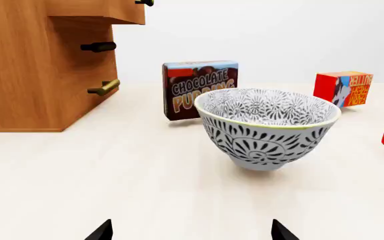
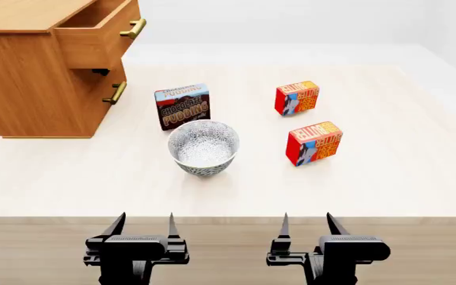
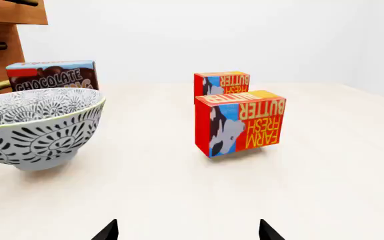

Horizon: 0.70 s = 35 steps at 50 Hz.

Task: Put the butter at the front in the top drawer of the cabinet and close it.

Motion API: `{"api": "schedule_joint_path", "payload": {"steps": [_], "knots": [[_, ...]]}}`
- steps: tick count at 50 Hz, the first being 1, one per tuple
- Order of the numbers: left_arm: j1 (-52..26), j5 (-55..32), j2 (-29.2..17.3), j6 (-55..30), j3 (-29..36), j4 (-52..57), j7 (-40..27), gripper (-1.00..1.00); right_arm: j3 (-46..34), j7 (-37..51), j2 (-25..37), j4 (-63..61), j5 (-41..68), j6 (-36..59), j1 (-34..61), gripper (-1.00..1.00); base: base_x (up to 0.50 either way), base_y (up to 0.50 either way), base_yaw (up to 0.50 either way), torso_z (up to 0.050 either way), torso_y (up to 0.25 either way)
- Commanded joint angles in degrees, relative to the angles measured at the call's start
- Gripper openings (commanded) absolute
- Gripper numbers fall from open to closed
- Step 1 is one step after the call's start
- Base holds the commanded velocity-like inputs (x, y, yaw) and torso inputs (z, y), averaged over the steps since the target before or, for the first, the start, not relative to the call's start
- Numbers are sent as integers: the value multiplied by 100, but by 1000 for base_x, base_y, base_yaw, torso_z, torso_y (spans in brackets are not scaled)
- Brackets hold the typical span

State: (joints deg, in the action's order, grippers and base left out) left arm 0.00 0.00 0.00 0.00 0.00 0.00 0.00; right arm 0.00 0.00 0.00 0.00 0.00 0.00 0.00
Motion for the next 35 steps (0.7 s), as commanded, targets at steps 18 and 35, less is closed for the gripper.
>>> {"api": "schedule_joint_path", "payload": {"steps": [18, 35], "knots": [[519, -475, -463, -816, 170, 1696, -381, 100, -462, 783, 325, -1754, 93, 822, -587, 100, 0, 0, 0, 0, 0], [-1318, -1723, -1050, -5085, -560, 4546, -901, 100, -346, 630, 544, -4382, 955, 4460, 762, 100, 0, 0, 0, 0, 0]]}}
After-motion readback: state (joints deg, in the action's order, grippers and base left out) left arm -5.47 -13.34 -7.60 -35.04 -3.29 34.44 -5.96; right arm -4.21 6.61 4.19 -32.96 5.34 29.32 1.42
